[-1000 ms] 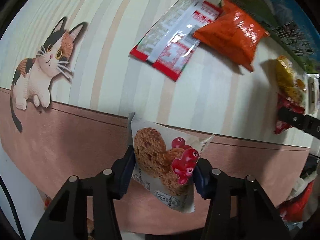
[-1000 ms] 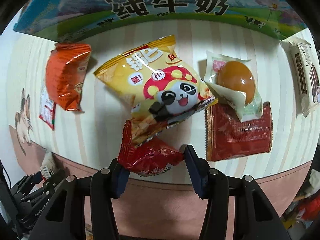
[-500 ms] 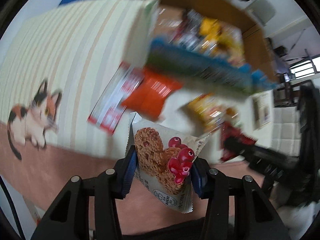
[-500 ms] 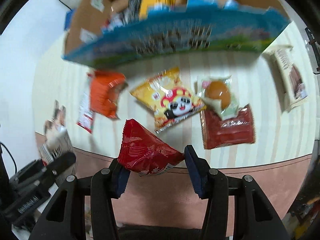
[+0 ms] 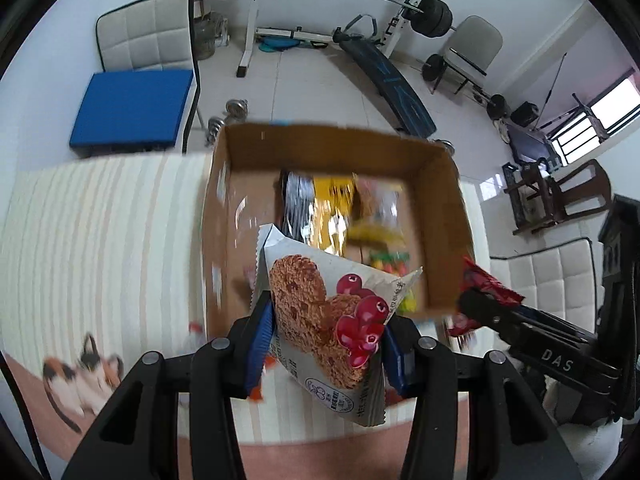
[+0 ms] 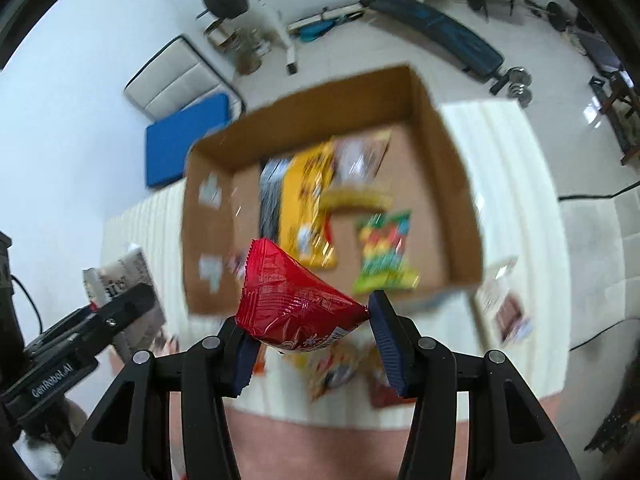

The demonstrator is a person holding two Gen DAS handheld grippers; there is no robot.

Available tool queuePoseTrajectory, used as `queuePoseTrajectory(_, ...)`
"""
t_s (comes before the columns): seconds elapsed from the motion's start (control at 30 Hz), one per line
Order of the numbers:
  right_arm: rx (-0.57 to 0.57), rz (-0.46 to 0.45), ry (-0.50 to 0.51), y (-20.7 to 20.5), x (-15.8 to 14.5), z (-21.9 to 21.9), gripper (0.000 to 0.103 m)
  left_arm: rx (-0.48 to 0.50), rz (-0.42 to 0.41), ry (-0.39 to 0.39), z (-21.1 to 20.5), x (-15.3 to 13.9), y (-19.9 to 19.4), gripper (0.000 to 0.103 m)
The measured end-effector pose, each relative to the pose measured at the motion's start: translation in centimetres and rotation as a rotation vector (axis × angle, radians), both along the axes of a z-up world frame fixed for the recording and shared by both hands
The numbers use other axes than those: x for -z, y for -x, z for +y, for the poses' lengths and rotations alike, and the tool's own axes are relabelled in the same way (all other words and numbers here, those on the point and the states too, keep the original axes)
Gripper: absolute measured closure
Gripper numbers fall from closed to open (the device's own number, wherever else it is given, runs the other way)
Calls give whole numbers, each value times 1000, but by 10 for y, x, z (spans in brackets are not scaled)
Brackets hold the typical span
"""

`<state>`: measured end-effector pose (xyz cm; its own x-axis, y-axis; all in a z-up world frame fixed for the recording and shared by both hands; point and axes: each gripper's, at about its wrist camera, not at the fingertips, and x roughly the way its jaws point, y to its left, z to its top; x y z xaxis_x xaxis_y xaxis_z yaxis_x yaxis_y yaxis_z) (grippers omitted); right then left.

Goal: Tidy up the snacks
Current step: 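Carry both packets into the cardboard box and open both tools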

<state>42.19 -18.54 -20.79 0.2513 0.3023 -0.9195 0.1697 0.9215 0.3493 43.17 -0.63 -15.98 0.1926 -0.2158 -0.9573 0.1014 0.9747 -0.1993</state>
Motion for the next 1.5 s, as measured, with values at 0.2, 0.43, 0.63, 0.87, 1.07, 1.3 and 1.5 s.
queuePoseTrajectory(0.2, 50, 50, 67, -67, 24, -32, 49, -11, 48, -62, -6, 38, -70, 58)
queuePoseTrajectory(0.43, 81, 115, 111, -119, 65, -49, 49, -6, 142, -142, -9, 96, -112, 58)
queuePoseTrajectory(0.63, 88, 143, 129, -134, 85, -52, 48, 2, 195, -177, -9, 125, -125, 58)
queuePoseTrajectory(0.87, 88, 202, 132, -140, 101, -54, 26, -32, 248, -181, -9, 133, -136, 52)
queuePoseTrajectory(1.07, 61, 213, 148, -139, 101, -46, 13, -28, 232, -191, -9, 127, -139, 21)
queuePoseTrajectory(1.3, 25, 211, 187, -133, 92, -40, 12, -20, 197, -175, -11, 115, -134, 16)
queuePoseTrajectory(1.5, 16, 194, 205, -122, 81, -38, 12, -26, 157, -166, -10, 97, -122, 15)
